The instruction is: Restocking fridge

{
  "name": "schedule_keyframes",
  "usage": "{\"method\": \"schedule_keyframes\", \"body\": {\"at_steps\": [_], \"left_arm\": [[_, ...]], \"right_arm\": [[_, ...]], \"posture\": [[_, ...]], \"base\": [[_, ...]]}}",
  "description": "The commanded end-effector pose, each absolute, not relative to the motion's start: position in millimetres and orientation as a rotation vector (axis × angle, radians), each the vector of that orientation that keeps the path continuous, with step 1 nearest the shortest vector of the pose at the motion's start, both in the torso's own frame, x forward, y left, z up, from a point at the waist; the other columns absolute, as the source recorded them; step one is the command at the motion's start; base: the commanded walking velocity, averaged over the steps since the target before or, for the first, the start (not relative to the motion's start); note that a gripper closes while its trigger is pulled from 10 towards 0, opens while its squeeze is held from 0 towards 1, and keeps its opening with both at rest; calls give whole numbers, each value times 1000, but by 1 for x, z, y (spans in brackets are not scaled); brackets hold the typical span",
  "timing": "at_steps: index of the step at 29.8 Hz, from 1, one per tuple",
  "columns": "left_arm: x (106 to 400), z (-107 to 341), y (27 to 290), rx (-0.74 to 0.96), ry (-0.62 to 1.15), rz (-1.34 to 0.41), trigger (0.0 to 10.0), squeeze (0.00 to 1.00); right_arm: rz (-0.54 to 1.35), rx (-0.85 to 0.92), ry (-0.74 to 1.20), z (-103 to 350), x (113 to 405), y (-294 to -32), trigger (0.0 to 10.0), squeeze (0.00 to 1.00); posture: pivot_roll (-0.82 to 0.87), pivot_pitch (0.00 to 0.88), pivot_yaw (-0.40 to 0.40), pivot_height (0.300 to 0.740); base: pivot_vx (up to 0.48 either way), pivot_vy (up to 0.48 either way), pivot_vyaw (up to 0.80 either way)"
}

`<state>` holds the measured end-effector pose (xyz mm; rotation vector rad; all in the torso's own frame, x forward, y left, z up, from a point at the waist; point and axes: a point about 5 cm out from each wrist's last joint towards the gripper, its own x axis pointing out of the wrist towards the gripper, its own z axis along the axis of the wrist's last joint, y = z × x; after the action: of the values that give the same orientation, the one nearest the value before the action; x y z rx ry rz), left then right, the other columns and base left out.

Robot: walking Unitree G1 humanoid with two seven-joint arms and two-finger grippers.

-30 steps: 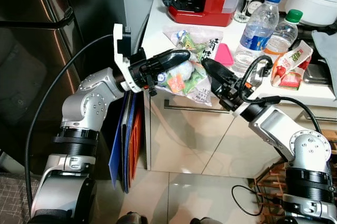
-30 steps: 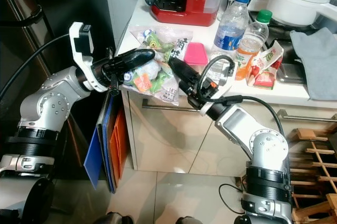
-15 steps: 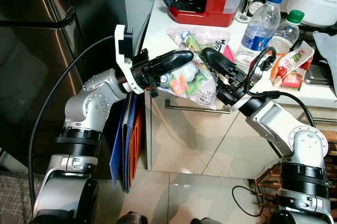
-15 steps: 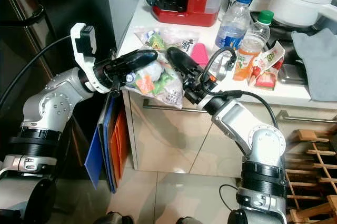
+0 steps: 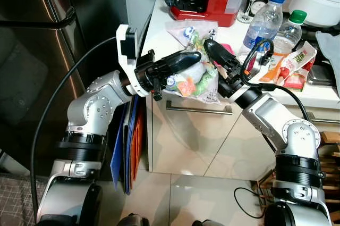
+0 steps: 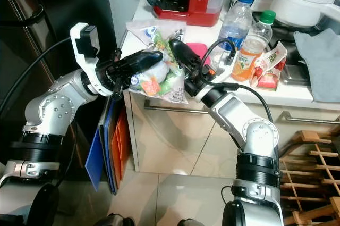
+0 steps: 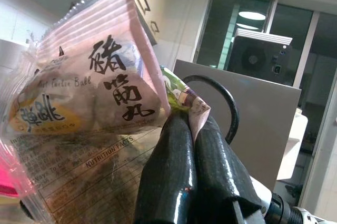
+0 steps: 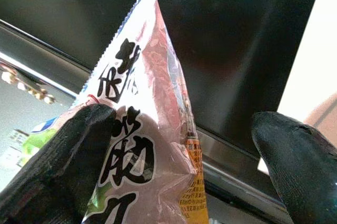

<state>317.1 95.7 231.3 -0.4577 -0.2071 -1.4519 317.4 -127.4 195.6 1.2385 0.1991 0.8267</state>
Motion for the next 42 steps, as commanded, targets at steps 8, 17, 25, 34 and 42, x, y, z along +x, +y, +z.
{"method": "schedule_keyframes", "body": {"at_steps": [8, 17, 25, 34, 42], "left_arm": [[314, 238, 94, -447, -225, -1484, 0, 0], [317, 239, 98, -433, -231, -1460, 0, 0], [318, 240, 101, -425, -234, -1452, 0, 0], [319, 242, 107, -403, -223, -1441, 0, 0], [321, 244, 112, -385, -215, -1425, 0, 0]], "right_arm": [[827, 1180, 181, 197, 317, -126, 0, 0], [806, 1131, 153, 196, 315, -130, 0, 0], [793, 1113, 146, 193, 313, -129, 0, 0], [801, 1119, 133, 190, 312, -118, 0, 0], [758, 1039, 50, 201, 317, -120, 0, 0]], "posture": [[-110, 0, -38, 740], [-115, 0, -37, 740], [-111, 0, -35, 740], [-78, 0, -21, 740], [-85, 0, -7, 740]], "base": [[0, 0, 0], [0, 0, 0], [0, 0, 0], [0, 0, 0], [0, 0, 0]]}}
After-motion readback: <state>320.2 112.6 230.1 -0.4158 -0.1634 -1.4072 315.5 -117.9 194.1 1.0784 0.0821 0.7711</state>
